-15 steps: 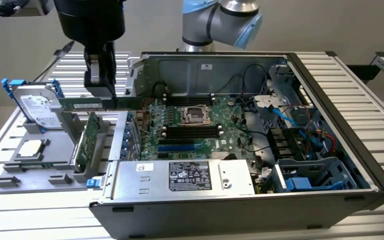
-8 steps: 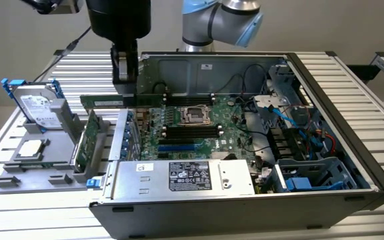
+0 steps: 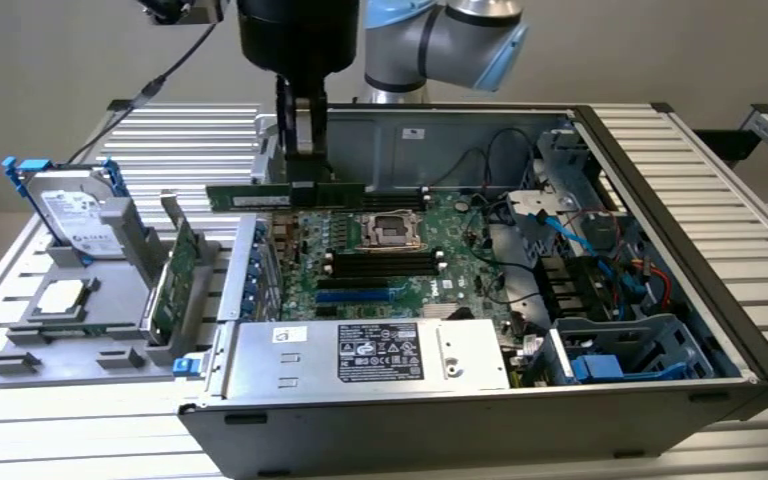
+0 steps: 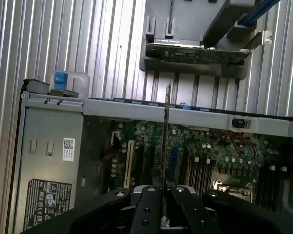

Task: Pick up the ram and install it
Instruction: 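Pick up the ram and move it above insertion slot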

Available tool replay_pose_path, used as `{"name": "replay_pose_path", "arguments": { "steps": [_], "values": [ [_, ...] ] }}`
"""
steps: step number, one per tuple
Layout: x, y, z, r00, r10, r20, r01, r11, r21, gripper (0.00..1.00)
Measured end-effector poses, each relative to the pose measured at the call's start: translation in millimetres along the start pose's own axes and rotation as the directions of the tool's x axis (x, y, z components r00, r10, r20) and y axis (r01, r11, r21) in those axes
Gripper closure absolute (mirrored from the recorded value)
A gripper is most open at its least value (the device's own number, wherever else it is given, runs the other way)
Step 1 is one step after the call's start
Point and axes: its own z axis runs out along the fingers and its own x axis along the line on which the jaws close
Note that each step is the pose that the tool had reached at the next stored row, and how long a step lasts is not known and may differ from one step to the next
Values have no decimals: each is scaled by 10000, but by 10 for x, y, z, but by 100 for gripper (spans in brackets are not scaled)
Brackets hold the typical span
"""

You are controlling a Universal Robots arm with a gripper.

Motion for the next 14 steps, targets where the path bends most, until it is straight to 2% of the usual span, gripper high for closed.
{"name": "replay_pose_path", "arguments": {
  "steps": [5, 14],
  "values": [
    [-42, -218, -12, 10000, 0, 0, 0, 10000, 0, 86],
    [-278, -575, 63, 10000, 0, -6, 0, 10000, -1, 86]
  ]
}}
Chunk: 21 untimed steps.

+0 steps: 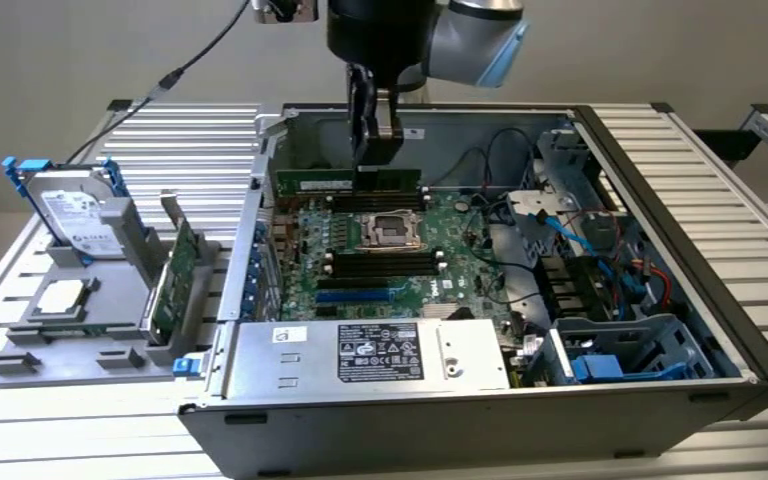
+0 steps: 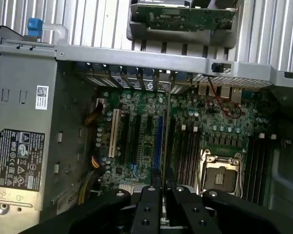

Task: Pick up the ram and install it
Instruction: 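Pick up the ram and move it above insertion slot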

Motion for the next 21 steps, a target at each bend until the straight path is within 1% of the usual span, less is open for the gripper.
{"name": "replay_pose_path", "arguments": {
  "steps": [3, 6, 10, 17, 21],
  "values": [
    [-89, -113, 32, 10000, 0, -4, 0, 10000, 0, 86],
    [-181, -206, 60, 10000, 1, -7, -1, 10000, -1, 86],
    [-259, -318, 92, 10000, 1, -6, -1, 10000, 0, 86],
    [-345, -501, 152, 10000, 7, -6, -7, 10000, 0, 86],
    [-373, -554, 200, 10000, 67, 0, -67, 10000, -1, 86]
  ]
}}
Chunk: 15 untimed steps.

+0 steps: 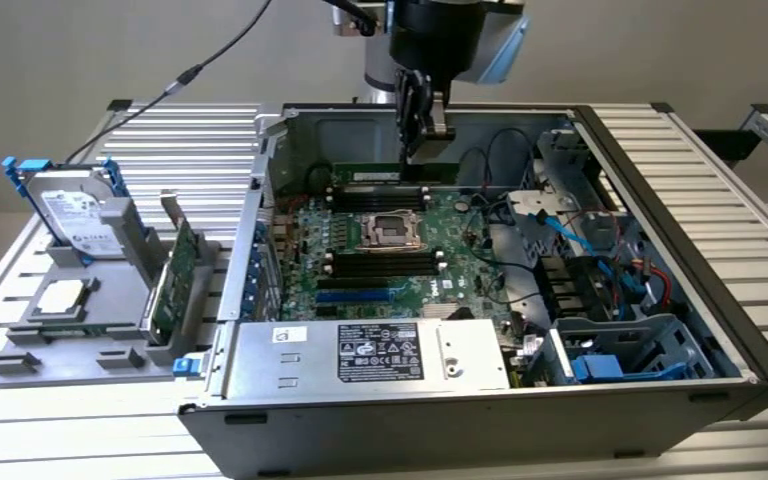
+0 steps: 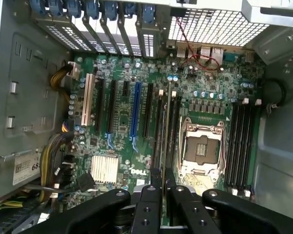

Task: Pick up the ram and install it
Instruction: 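Pick up the ram and move it above insertion slot, then insert the ram into the slot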

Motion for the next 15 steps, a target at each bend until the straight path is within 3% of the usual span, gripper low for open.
{"name": "replay_pose_path", "arguments": {
  "steps": [7, 15],
  "values": [
    [-70, -19, 67, 9998, 183, 13, -183, 9998, -6, 86],
    [-109, -23, 67, 9998, 210, 13, -210, 9998, -6, 86]
  ]
}}
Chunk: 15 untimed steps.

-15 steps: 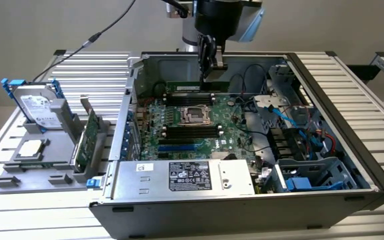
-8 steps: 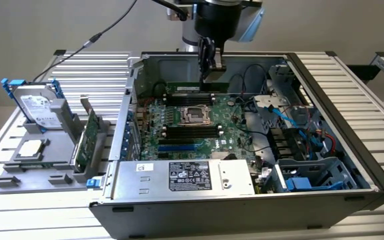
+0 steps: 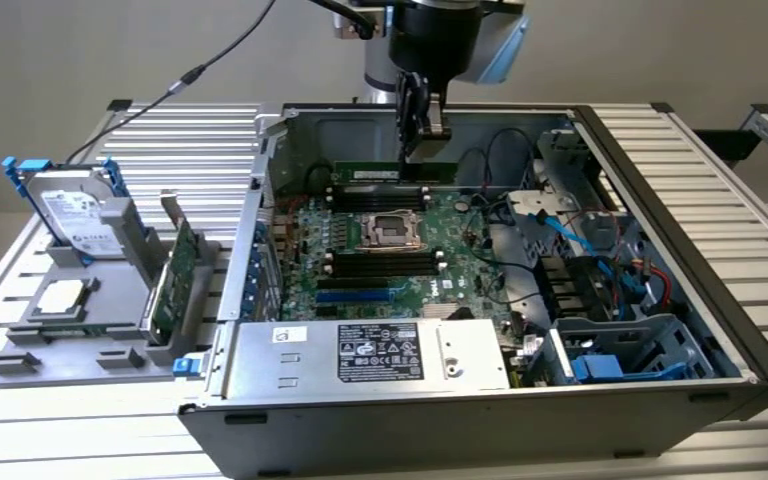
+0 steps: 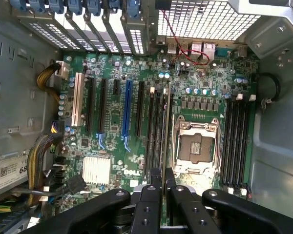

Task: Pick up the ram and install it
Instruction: 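Insert the ram into the slot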

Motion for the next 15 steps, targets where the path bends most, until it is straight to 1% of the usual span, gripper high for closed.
{"name": "replay_pose_path", "arguments": {
  "steps": [10, 15],
  "values": [
    [0, 0, 1, 10000, 0, -2, 0, 10000, -1, 86],
    [-6, 32, 92, 10000, 0, 0, 0, 10000, 0, 86]
  ]
}}
